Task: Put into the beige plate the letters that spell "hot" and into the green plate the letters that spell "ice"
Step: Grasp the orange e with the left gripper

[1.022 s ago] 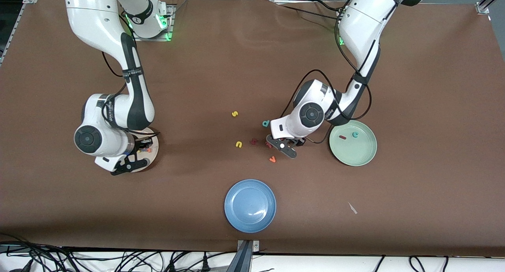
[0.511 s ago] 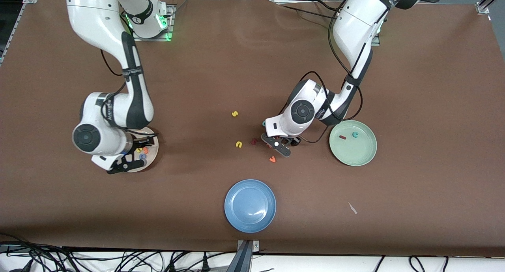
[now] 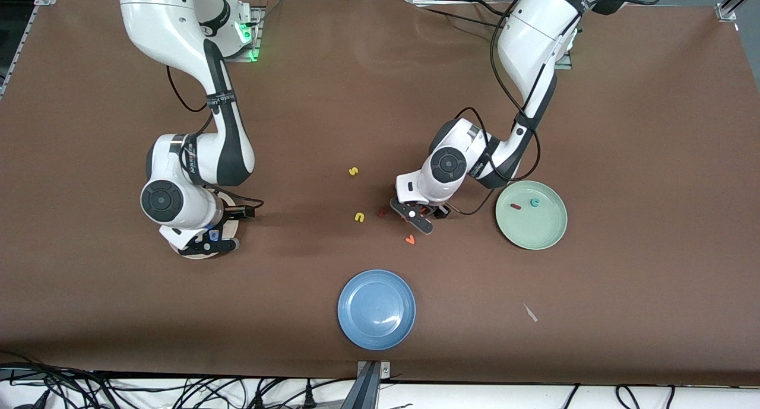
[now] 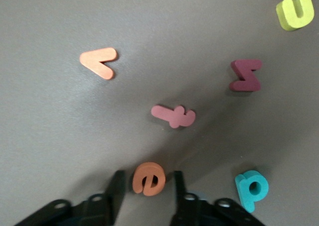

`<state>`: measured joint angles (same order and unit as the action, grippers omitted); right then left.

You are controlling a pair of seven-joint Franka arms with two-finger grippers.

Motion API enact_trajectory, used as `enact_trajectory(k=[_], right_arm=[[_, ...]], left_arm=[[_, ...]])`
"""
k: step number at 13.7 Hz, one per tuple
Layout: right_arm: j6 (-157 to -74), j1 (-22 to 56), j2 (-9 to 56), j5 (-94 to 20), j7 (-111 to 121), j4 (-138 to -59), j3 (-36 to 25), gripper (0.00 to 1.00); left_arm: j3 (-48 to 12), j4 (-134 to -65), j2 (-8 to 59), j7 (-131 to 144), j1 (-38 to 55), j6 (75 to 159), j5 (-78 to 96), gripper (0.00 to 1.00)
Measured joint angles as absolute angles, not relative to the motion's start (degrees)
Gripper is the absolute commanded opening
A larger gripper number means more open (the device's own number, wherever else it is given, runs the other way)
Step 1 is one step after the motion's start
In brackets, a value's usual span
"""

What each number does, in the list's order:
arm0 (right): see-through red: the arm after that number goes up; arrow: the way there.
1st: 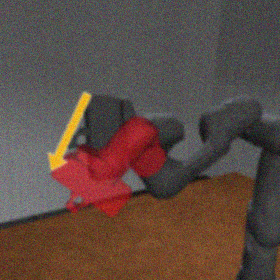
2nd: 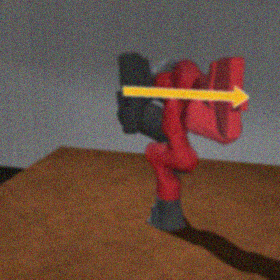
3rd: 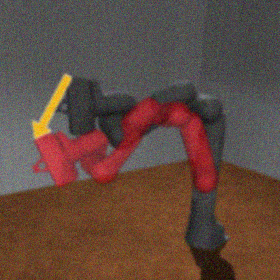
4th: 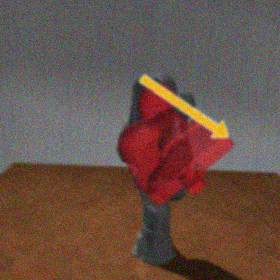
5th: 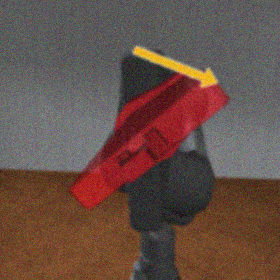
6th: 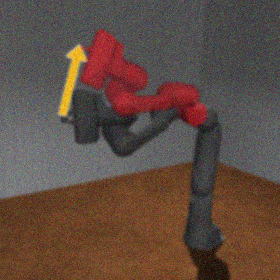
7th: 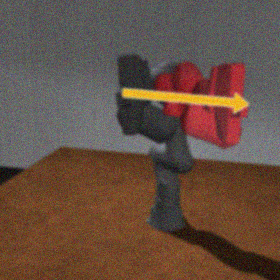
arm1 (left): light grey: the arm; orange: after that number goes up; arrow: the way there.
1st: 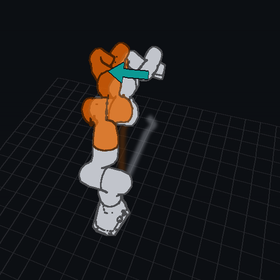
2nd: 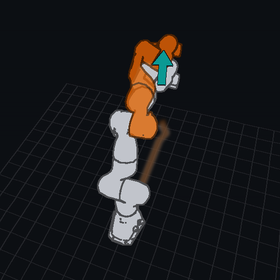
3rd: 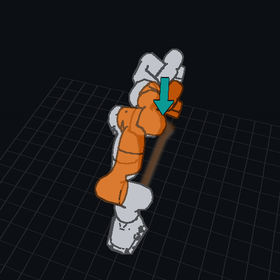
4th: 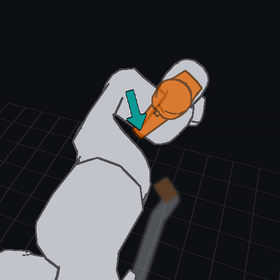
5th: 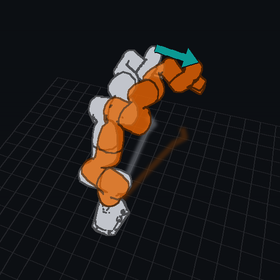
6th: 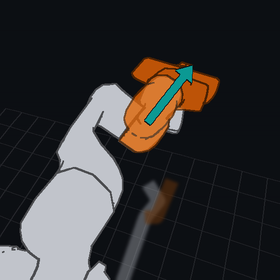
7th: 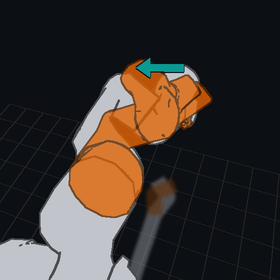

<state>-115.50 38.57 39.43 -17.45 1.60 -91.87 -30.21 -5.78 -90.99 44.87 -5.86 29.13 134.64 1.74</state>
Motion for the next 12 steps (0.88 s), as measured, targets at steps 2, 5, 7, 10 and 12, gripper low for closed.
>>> enact_trajectory(k=[2,5,7,10,12], right_arm=[[-115.5,39.2,39.3,-17.4,-1.3,-91.7,-30.2,1.0],[-115.6,39.7,39.2,-17.4,-3.1,-91.2,-30.2,1.0],[-115.6,39.7,39.2,-17.4,-3.2,-90.9,-30.3,1.0],[-115.6,39.7,39.1,-17.4,-3.2,-90.1,-30.6,1.0],[-115.6,39.7,39.0,-17.4,-3.4,-89.6,-30.6,1.0]], left_arm=[[-5.8,-90.9,44.9,-5.9,29.2,134.7,0.8,0.0],[-5.8,-90.8,44.9,-5.9,29.1,134.7,0.7,0.0],[-5.7,-90.0,44.6,-5.9,28.9,133.9,0.7,0.0],[-5.4,-88.3,41.8,-5.8,27.0,129.4,0.7,0.0],[-5.3,-88.1,38.5,-6.6,23.9,125.1,0.7,0.0]])
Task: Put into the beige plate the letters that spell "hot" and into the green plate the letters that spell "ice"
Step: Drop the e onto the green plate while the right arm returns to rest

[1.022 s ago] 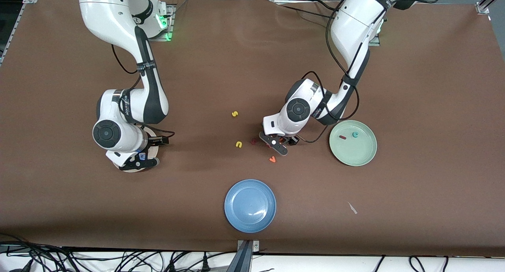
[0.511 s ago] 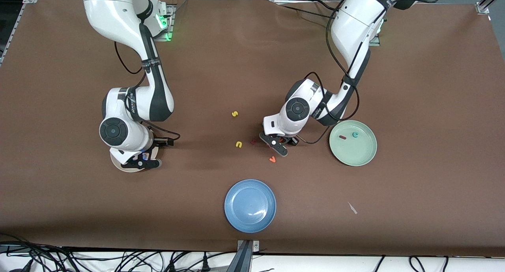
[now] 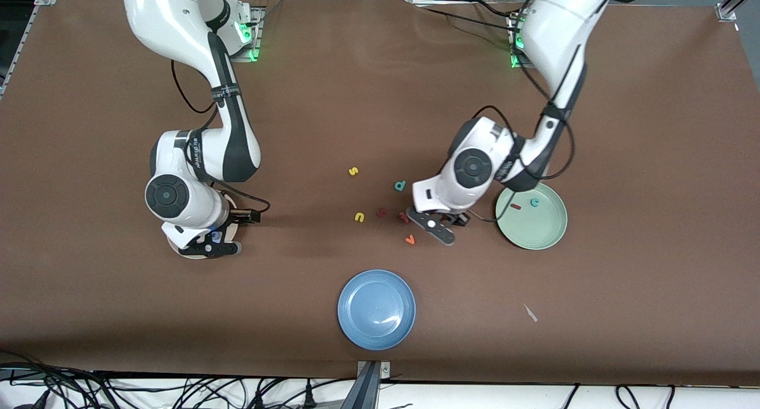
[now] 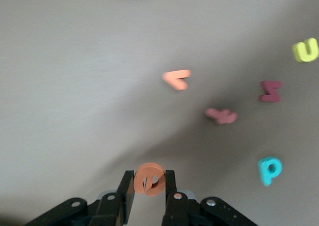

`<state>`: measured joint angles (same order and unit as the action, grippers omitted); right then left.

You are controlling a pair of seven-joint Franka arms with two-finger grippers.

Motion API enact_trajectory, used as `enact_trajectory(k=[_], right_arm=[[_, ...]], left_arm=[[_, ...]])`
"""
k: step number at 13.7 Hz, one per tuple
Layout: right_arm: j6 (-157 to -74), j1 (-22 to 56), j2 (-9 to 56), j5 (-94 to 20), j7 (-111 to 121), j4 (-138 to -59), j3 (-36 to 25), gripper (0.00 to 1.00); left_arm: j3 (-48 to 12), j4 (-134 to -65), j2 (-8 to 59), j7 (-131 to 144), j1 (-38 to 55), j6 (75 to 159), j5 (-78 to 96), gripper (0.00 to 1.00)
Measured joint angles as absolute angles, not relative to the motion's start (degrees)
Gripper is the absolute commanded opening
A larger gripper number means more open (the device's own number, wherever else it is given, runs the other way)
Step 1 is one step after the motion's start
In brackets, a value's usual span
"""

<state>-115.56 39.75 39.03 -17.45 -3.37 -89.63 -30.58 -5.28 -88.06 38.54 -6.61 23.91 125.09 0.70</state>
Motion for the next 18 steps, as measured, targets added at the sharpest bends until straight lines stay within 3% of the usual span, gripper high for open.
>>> enact_trajectory(k=[4,8,11,15,18], right_arm=[[-115.8,39.0,37.3,-17.4,-6.4,-89.2,-29.7,1.0],[-117.4,23.7,30.9,-6.6,-6.8,-90.4,-12.6,1.0],[-119.1,14.1,26.0,-1.3,-6.6,-94.3,-4.5,1.0],[-119.2,7.7,16.9,-0.9,-5.8,-101.5,-2.0,1.0],[-111.3,6.6,9.1,-0.9,-5.8,-103.6,-0.6,1.0]], left_arm=[[-4.9,-88.2,34.2,-17.2,18.0,118.5,0.7,0.0],[0.6,-89.1,33.8,-31.7,16.3,115.6,0.6,0.0],[3.7,-91.1,34.4,-37.9,15.8,115.6,0.6,0.0],[4.4,-95.6,36.0,-38.4,15.8,120.0,0.6,0.0],[4.8,-100.4,36.6,-38.6,15.8,126.8,0.6,0.04]])
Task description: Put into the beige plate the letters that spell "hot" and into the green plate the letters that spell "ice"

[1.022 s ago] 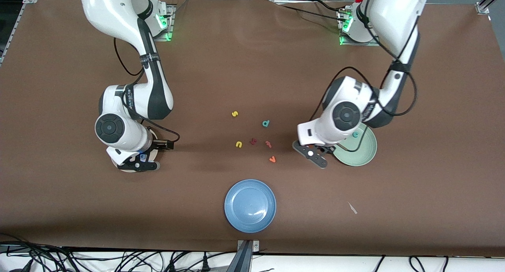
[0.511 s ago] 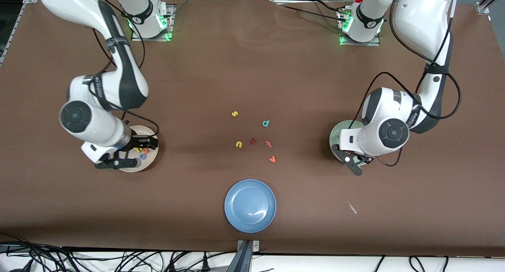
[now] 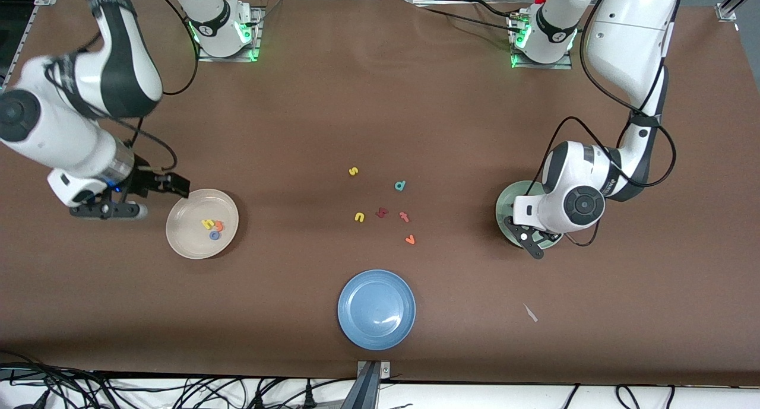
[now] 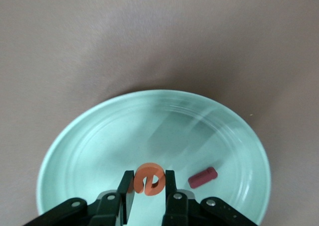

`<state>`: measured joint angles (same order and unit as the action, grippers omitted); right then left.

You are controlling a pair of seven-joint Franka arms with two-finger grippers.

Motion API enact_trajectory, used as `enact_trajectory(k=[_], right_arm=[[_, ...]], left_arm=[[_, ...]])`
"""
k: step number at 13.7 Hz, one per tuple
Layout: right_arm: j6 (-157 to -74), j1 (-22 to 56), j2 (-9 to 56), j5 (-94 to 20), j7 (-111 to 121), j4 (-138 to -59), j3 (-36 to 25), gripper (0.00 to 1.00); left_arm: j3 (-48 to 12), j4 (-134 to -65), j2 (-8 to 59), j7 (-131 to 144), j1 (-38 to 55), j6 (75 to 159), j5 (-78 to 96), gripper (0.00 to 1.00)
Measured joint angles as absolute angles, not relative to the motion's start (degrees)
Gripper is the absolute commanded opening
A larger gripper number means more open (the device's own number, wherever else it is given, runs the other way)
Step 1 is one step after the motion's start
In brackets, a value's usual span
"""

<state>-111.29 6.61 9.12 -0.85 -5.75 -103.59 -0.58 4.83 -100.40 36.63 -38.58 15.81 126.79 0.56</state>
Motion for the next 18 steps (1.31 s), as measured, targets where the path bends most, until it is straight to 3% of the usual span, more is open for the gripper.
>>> enact_trajectory(k=[1,2,3,8,14,18], right_arm=[[-107.5,6.6,6.7,-0.8,-5.8,-103.3,-0.3,1.0],[-103.3,6.6,4.7,-0.7,-5.8,-102.5,-0.1,1.0],[-99.6,6.6,3.3,-0.6,-5.8,-101.1,-0.1,1.0],[-92.0,4.6,0.6,-0.5,-5.8,-95.9,-0.1,1.0],[-94.0,4.0,0.1,1.2,-3.6,-95.8,0.2,1.0],[-95.0,3.9,0.1,1.7,-2.2,-95.6,1.0,1.0]], left_arm=[[4.9,-101.1,36.7,-38.6,15.8,127.6,0.6,0.16],[5.3,-101.4,36.7,-38.6,15.8,127.9,0.6,0.68],[5.8,-101.5,36.7,-38.7,15.8,128.0,0.6,1.0],[6.5,-101.4,35.5,-39.2,15.6,127.9,0.6,1.0],[6.6,-93.7,29.6,-39.2,15.3,114.1,0.6,1.0],[6.9,-89.7,25.8,-39.1,14.5,111.7,0.6,1.0]])
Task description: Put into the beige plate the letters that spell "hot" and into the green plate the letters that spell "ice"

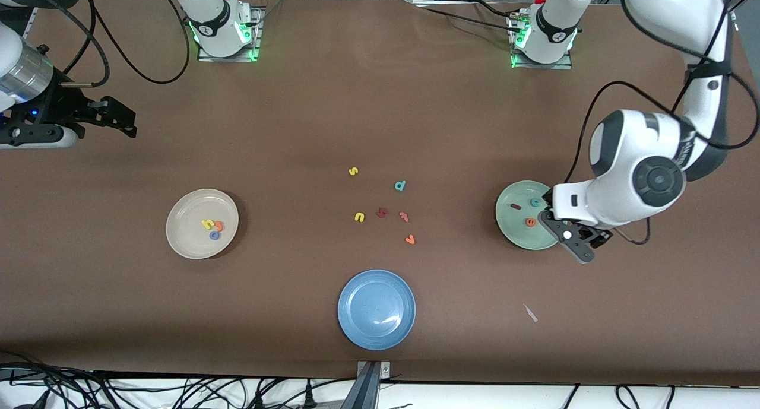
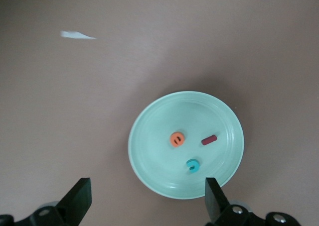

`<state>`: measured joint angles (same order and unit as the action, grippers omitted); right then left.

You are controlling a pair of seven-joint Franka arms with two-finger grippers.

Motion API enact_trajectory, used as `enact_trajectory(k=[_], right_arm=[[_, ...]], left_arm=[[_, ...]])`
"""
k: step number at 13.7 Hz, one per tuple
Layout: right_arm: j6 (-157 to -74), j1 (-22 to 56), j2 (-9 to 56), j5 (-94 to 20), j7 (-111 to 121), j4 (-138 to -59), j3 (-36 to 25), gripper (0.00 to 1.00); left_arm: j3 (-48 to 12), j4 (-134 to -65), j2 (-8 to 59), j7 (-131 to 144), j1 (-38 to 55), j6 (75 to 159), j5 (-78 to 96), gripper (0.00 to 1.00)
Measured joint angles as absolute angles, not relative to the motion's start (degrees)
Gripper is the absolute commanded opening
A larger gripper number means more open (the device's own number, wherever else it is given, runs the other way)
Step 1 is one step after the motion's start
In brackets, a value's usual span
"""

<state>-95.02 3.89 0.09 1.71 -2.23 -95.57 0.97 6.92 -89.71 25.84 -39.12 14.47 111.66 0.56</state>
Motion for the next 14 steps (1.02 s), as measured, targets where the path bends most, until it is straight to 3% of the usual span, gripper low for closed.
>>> enact_trajectory(k=[9,14], right_arm=[[-89.3,2.9,-0.5,2.3,-1.9,-95.2,1.4,1.0],[-89.2,3.4,-0.5,2.2,-1.9,-93.7,-0.3,1.0]], left_arm=[[8.4,-89.4,18.6,-27.4,9.3,109.6,4.4,1.0],[4.2,-89.4,15.8,-14.2,5.3,103.6,4.4,1.0]])
